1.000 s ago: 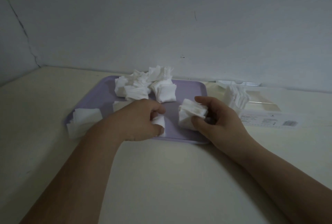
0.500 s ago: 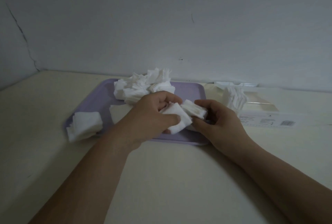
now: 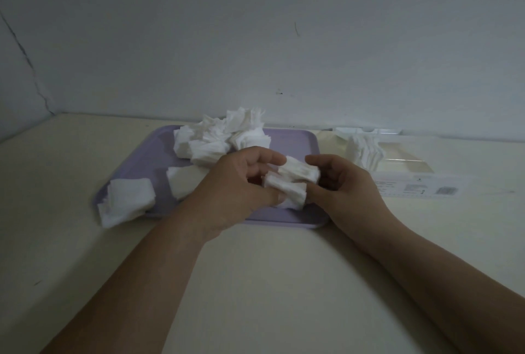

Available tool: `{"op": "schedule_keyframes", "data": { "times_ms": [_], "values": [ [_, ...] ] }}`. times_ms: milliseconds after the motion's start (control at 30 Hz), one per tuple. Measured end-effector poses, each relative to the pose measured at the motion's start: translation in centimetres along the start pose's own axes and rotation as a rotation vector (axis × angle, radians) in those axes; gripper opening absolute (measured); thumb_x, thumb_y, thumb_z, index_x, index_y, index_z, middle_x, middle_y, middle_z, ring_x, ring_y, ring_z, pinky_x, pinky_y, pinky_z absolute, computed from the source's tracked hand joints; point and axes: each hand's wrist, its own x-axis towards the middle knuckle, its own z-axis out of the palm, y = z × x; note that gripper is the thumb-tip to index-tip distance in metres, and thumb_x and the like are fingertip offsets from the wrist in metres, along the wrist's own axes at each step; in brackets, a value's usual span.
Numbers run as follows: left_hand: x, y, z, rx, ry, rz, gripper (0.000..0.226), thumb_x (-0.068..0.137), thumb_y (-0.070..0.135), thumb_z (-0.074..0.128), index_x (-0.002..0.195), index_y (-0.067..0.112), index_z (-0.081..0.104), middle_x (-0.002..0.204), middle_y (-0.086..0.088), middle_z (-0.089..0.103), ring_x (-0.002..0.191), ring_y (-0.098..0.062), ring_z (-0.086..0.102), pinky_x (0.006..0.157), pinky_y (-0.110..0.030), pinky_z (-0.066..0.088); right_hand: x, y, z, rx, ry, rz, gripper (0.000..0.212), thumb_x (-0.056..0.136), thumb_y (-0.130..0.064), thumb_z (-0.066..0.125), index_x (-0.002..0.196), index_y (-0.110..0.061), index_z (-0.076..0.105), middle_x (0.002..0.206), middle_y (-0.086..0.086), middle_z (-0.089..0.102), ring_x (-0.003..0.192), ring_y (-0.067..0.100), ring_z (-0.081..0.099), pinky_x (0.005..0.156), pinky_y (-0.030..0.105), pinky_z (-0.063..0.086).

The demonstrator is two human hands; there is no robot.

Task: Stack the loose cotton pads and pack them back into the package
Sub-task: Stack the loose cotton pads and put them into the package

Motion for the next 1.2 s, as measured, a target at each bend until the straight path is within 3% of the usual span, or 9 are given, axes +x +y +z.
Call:
{"op": "schedule_keyframes", "data": {
  "times_ms": [133,300,500,633,700,833,967,1067,1200],
  "values": [
    [0.0,-0.1,0.0,0.012,-0.05,0.024,0.06,0.076,-0.006,0.085,0.124,0.026,0.066,0.116,-0.017,0.07,0.093,-0.031,0.07,0.086,-0.044,0.061,0.0,0.2,-0.1,-0.016,-0.016,-0.009,0.047,0.081,-0.003,0.081,0.124,-0.02,0.069,0.108,-0.003,0.08,0.102,0.014,0.076,0.098,0.046,0.059],
    [0.3,-0.7,0.7,0.059,0.028,0.076,0.065,0.074,-0.004,0.087,0.126,0.028,0.064,0.104,-0.013,0.072,0.08,-0.009,0.067,0.072,-0.02,0.055,0.0,0.0,0.0,-0.004,-0.076,-0.034,0.045,0.081,0.0,0.08,0.12,-0.022,0.07,0.107,-0.001,0.08,0.102,0.018,0.076,0.099,0.047,0.058],
    [0.8,-1.1,0.8,0.106,0.12,0.105,0.061,0.074,0.001,0.088,0.121,0.032,0.066,0.099,-0.018,0.066,0.073,-0.013,0.059,0.071,-0.033,0.056,-0.3,-0.5,-0.5,0.145,-0.277,0.02,0.063,0.07,-0.009,0.073,0.131,-0.024,0.063,0.122,0.003,0.075,0.113,0.022,0.07,0.097,0.039,0.056],
    [0.8,-1.4,0.6,0.166,0.145,0.086,0.065,0.07,0.012,0.094,0.125,0.027,0.065,0.083,0.003,0.055,0.062,-0.004,0.05,0.064,-0.024,0.048,-0.6,-0.7,-0.1,-0.049,-0.221,-0.037,0.068,0.072,-0.027,0.092,0.132,-0.026,0.061,0.117,-0.005,0.075,0.106,0.011,0.073,0.094,0.031,0.057],
    [0.9,-1.6,0.1,0.217,0.128,0.061,0.067,0.068,0.018,0.096,0.127,0.027,0.064,0.079,0.008,0.055,0.062,-0.003,0.05,0.064,-0.023,0.046,-0.5,-0.6,0.0,-0.086,-0.146,-0.09,0.052,0.082,-0.01,0.083,0.127,-0.026,0.063,0.115,-0.006,0.075,0.105,0.008,0.072,0.093,0.026,0.054],
    [0.8,-1.5,-0.1,0.29,0.033,0.051,0.065,0.072,0.021,0.092,0.13,0.026,0.064,0.059,0.011,0.057,0.053,-0.003,0.049,0.059,-0.027,0.043,-0.8,-1.0,-0.1,-0.177,-0.178,-0.14,0.055,0.088,0.005,0.069,0.13,-0.029,0.061,0.125,-0.008,0.07,0.114,0.004,0.067,0.101,0.025,0.052],
    [0.7,-1.5,0.1,0.281,0.008,0.052,0.052,0.078,0.018,0.087,0.125,0.024,0.066,0.051,0.012,0.055,0.048,-0.004,0.045,0.057,-0.024,0.04,-0.9,-1.4,0.2,-0.271,-0.223,-0.088,0.066,0.091,0.0,0.063,0.147,-0.03,0.046,0.138,-0.01,0.059,0.123,0.006,0.059,0.108,0.03,0.048],
    [0.9,-1.5,0.2,0.252,0.0,0.04,0.045,0.08,0.015,0.085,0.121,0.024,0.067,0.051,0.012,0.055,0.048,-0.004,0.044,0.057,-0.024,0.039,-1.0,-1.5,0.4,-0.324,-0.286,-0.02,0.082,0.09,-0.015,0.06,0.16,-0.038,0.022,0.157,-0.011,0.04,0.145,0.014,0.04,0.123,0.04,0.031],
    [1.0,-1.5,1.0,0.229,-0.034,0.049,0.04,0.082,0.009,0.079,0.117,0.024,0.067,0.058,0.008,0.059,0.05,-0.003,0.048,0.058,-0.026,0.042,-1.0,-2.0,0.6,-0.343,-0.378,0.023,0.103,0.089,0.002,0.053,0.16,-0.041,-0.007,0.165,-0.013,0.02,0.157,0.013,0.014,0.129,0.047,0.007]
  ]
}}
